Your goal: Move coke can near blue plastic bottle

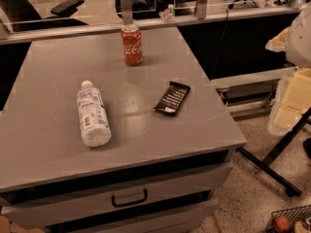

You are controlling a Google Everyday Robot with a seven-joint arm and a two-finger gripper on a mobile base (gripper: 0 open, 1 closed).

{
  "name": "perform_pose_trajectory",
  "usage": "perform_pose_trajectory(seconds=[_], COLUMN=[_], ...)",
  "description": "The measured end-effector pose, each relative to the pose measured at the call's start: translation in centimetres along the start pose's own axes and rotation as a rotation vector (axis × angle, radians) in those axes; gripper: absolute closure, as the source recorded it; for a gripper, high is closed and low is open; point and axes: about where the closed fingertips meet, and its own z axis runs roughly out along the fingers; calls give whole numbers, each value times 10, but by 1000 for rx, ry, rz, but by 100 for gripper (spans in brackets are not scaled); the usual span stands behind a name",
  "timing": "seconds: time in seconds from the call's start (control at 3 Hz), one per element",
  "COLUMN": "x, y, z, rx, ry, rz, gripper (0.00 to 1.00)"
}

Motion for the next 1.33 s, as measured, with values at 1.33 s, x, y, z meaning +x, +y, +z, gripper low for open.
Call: perform_pose_trajectory(seconds=[1.33], x=[-44], y=[-70], z=[40], rx=[61], ry=[-422], rz=[141], gripper=[0])
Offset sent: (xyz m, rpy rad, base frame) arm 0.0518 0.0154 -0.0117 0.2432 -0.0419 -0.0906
